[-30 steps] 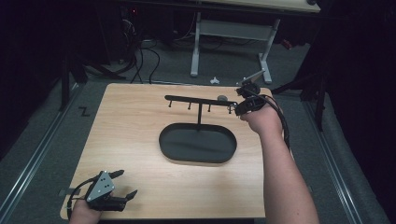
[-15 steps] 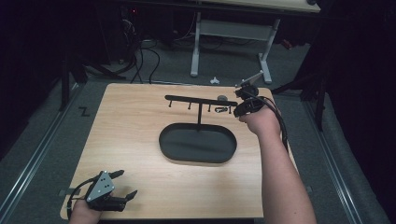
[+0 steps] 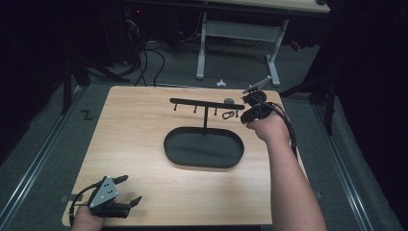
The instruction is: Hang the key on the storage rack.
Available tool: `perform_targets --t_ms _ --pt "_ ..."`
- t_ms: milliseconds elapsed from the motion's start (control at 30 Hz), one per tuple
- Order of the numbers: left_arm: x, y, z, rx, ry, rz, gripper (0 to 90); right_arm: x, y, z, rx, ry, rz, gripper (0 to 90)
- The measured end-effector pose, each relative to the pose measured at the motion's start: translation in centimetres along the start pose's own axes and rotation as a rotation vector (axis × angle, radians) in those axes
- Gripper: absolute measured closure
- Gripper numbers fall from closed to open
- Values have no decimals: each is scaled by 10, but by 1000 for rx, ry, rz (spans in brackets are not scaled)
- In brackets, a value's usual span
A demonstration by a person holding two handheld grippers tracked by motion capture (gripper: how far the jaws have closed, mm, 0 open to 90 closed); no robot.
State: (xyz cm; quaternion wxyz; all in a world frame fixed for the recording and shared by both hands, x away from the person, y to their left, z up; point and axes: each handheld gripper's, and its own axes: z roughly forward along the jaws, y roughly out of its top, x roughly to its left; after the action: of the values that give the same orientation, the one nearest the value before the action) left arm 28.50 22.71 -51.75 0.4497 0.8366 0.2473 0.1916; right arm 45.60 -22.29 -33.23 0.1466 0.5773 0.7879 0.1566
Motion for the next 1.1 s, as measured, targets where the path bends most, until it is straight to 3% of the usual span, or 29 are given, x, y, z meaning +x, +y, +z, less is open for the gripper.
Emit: perform_targets --t_ms 567,700,833,1100 --pt "-2 0 2 6 -1 2 153 1 -18 7 -31 8 -5 516" --pt "-2 0 2 5 0 4 153 2 -21 10 -52 17 7 448" --pt "-2 0 2 5 0 4 153 5 -27 12 -95 20 -23 422" --pt "-1 0 2 7 0 1 153 14 -43 16 -151 29 -18 289"
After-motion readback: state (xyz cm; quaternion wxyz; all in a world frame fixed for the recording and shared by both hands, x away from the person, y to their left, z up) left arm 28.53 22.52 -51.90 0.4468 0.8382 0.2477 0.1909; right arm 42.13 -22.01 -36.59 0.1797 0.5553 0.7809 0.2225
